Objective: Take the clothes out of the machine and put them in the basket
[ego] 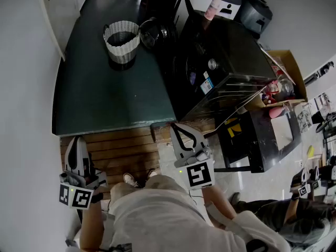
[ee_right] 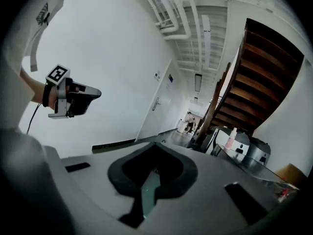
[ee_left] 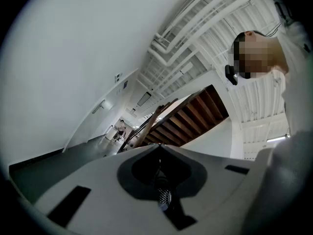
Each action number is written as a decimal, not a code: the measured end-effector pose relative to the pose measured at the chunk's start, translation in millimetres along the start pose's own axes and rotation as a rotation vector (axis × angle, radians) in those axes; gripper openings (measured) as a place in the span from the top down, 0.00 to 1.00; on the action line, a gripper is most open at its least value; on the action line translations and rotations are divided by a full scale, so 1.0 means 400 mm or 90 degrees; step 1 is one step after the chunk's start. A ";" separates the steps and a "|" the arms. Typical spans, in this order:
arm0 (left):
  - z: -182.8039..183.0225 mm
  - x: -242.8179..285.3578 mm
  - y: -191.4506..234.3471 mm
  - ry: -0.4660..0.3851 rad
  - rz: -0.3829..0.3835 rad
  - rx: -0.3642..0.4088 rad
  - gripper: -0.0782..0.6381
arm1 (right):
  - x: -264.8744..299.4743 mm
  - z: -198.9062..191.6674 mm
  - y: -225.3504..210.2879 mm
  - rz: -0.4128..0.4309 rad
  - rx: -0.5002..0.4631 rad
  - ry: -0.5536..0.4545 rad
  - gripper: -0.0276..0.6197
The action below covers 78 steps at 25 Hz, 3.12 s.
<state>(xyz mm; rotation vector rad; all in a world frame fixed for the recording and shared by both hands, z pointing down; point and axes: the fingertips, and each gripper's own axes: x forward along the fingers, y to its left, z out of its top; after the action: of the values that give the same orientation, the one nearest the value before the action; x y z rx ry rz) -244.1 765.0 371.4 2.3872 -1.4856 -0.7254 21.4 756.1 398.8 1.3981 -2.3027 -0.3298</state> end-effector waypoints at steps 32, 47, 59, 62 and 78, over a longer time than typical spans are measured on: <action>-0.061 0.133 0.145 0.086 -0.004 0.003 0.27 | 0.088 -0.062 0.012 -0.010 0.061 0.055 0.94; -0.172 0.769 0.263 0.191 -0.082 0.021 0.27 | 0.572 -0.179 -0.310 -0.035 0.151 0.126 0.94; -0.138 1.278 0.064 0.225 -0.258 0.037 0.27 | 0.631 -0.114 -0.583 -0.133 0.249 0.137 0.94; -0.160 1.362 0.026 0.236 -0.305 0.021 0.27 | 0.631 -0.112 -0.645 -0.180 0.253 0.145 0.94; -0.451 1.841 0.166 0.493 -0.614 -0.134 0.27 | 1.002 -0.088 -0.819 -0.436 0.359 0.356 0.94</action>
<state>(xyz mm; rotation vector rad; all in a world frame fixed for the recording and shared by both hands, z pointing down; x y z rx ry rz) 65.3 70.3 344.6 2.6377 0.0666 -0.0231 133.2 249.6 388.3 2.1892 -1.4532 0.5094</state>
